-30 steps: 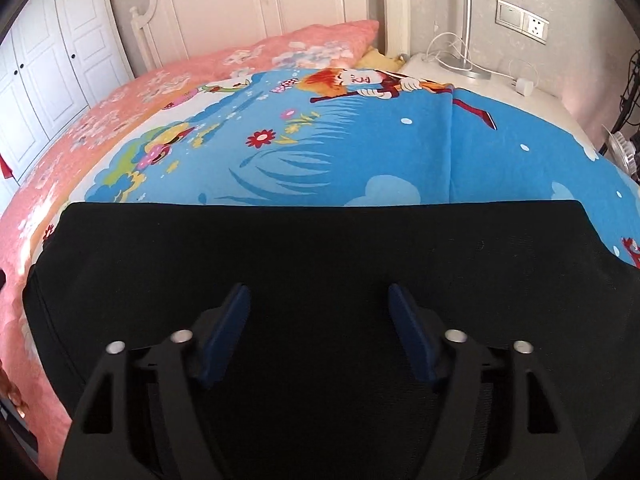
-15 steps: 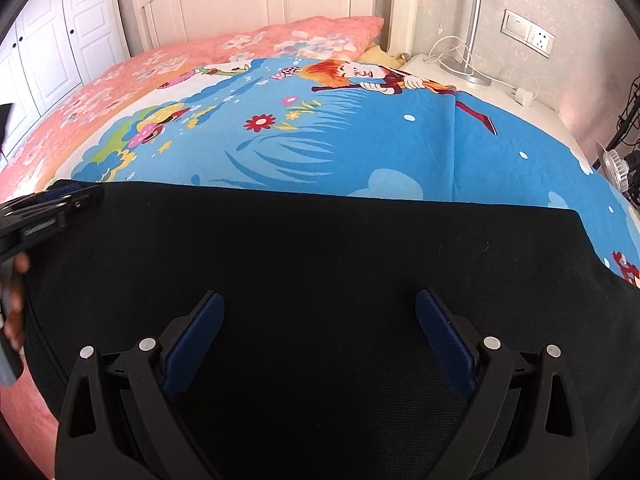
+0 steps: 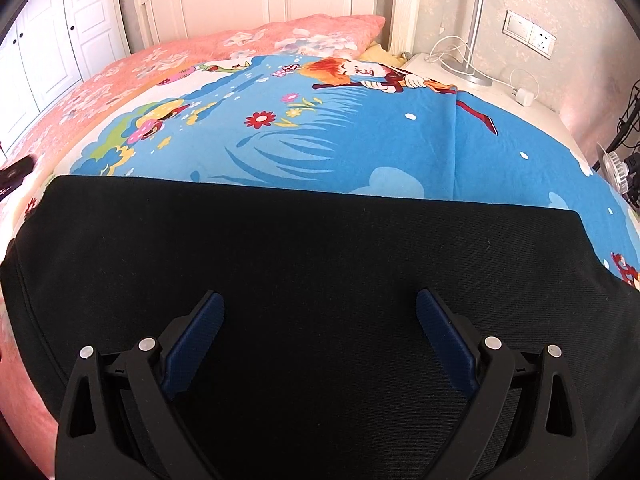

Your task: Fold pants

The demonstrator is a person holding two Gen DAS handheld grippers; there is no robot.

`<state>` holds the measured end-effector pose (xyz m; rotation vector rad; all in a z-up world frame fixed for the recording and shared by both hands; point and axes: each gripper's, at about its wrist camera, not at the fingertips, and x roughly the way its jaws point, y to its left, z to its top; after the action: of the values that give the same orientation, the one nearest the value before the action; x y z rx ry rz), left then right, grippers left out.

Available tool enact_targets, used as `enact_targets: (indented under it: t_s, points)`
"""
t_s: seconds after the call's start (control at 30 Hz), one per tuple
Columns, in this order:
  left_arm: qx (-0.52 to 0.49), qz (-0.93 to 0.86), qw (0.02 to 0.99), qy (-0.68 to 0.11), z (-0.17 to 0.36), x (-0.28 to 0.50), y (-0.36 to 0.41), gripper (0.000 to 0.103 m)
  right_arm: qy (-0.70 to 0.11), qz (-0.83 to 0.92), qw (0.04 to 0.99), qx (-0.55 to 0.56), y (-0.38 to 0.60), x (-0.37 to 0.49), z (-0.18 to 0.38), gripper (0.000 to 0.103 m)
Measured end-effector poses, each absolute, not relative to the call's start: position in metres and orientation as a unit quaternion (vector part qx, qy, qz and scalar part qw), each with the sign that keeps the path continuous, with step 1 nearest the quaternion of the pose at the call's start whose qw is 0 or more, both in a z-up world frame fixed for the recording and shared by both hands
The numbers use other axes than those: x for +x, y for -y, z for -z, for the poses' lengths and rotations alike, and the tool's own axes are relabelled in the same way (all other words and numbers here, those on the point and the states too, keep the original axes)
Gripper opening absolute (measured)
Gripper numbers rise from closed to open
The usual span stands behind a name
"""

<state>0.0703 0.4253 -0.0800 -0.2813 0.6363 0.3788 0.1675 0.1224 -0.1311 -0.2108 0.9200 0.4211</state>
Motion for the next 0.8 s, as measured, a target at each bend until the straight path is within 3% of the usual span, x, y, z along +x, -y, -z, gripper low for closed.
enact_targets:
  t_s: [0.17, 0.3, 0.37, 0.47, 0.6, 0.67, 0.8]
  points:
    - [-0.132, -0.239, 0.91, -0.313, 0.093, 0.012, -0.422, 0.052, -0.44, -0.202, 0.869, -0.101, -0.122, 0.167, 0.131, 0.093]
    - [-0.168, -0.28, 0.888, -0.323, 0.114, -0.028, -0.436, 0.056, -0.44, -0.201, 0.869, -0.103, -0.123, 0.167, 0.132, 0.093]
    - [-0.215, -0.32, 0.863, -0.326, 0.124, -0.052, -0.457, 0.061, -0.44, -0.2, 0.869, -0.104, -0.123, 0.166, 0.132, 0.093]
    - [-0.288, -0.377, 0.83, -0.293, 0.128, -0.094, -0.485, 0.058, -0.439, -0.199, 0.87, -0.106, -0.122, 0.167, 0.131, 0.093]
    - [-0.403, -0.299, 0.836, -0.221, 0.128, -0.129, -0.499, 0.057, -0.439, -0.197, 0.87, -0.108, -0.123, 0.166, 0.131, 0.093]
    - [-0.457, -0.234, 0.835, -0.198, 0.133, -0.128, -0.503, 0.05, -0.439, -0.198, 0.87, -0.107, -0.122, 0.167, 0.131, 0.093]
    - [-0.562, -0.142, 0.796, -0.173, 0.156, -0.109, -0.513, 0.049, -0.439, -0.198, 0.87, -0.107, -0.122, 0.167, 0.131, 0.093]
